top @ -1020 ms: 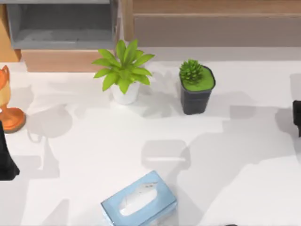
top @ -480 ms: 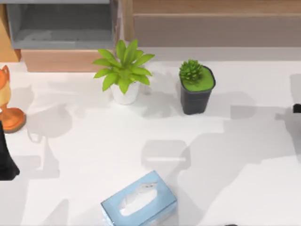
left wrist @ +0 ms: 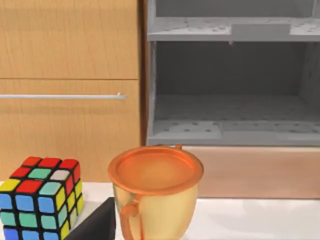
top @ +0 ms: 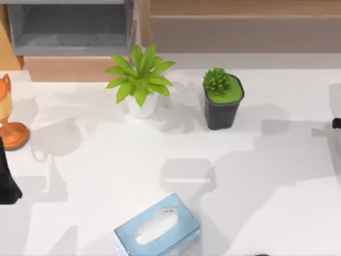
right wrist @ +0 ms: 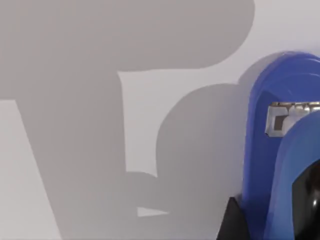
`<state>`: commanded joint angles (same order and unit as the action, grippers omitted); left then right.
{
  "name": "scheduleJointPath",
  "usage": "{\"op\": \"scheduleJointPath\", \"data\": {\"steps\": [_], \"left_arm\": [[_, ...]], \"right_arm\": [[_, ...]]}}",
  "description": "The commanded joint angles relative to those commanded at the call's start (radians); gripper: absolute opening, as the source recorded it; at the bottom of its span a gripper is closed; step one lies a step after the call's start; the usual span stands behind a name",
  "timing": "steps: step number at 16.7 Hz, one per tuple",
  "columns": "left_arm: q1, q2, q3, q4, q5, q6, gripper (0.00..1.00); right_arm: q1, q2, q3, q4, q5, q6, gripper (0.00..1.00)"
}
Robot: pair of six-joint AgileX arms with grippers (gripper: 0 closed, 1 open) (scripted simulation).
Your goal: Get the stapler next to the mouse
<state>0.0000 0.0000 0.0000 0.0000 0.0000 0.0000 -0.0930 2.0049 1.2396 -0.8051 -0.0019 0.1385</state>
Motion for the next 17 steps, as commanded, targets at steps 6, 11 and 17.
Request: {"op": "scheduleJointPath", "data": {"steps": [6, 11, 17], "left_arm": [[0.0, 0.0, 0.0, 0.0, 0.0, 0.0, 1.0], [0.0, 0.0, 0.0, 0.0, 0.0, 0.0, 1.0], [0.0, 0.0, 0.0, 0.0, 0.0, 0.0, 1.0]], "right_arm": [[0.0, 0.0, 0.0, 0.0, 0.0, 0.0, 0.0], [0.0, -0.025, 0.028, -0.056, 0.003, -0.002, 0.0], [0.0, -0.054, 0.058, -0.11, 0.003, -0.003, 0.0]]}}
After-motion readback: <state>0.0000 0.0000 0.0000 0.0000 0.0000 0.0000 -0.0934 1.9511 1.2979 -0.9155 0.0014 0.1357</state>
